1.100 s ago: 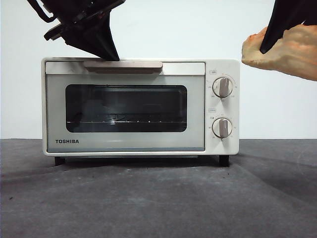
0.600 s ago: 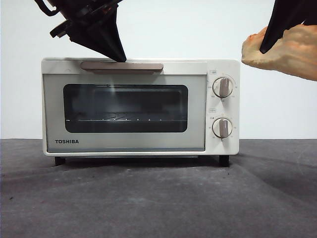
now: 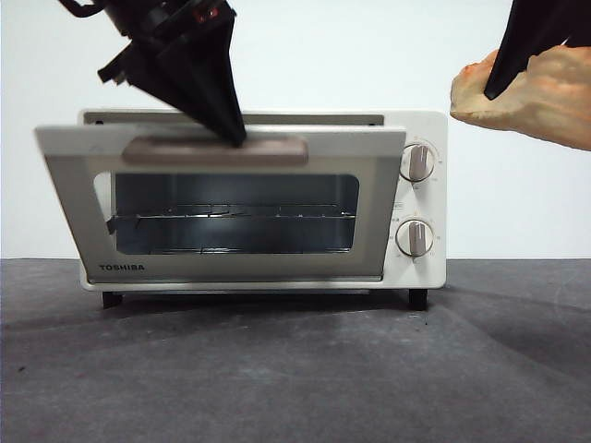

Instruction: The left arm flap open the oven, the right arm pick bread and place it into oven, the left arm flap close the oven

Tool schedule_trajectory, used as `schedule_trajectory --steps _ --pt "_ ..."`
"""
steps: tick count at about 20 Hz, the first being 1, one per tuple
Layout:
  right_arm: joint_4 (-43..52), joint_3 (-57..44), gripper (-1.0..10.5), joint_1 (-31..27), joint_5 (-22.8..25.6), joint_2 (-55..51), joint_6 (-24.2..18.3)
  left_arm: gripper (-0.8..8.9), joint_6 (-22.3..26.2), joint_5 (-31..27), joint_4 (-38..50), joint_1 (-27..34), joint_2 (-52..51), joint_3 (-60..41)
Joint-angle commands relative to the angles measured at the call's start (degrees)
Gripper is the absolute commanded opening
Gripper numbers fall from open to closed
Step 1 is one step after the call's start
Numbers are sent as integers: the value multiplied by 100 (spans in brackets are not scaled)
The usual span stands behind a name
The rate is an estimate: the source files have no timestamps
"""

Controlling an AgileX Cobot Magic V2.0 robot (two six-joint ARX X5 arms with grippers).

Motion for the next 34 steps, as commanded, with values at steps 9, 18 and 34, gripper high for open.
schedule_trajectory --steps 9,18,34 --pt "57 101 141 46 2 17 -90 16 -442 -127 -599 -507 162 0" --pt "61 101 141 46 -17 33 -87 16 -549 -136 -507 -382 -177 -2" --pt "1412 739 141 516 -625 2131 -15 15 -723 -22 -868 1375 -3812 -2194"
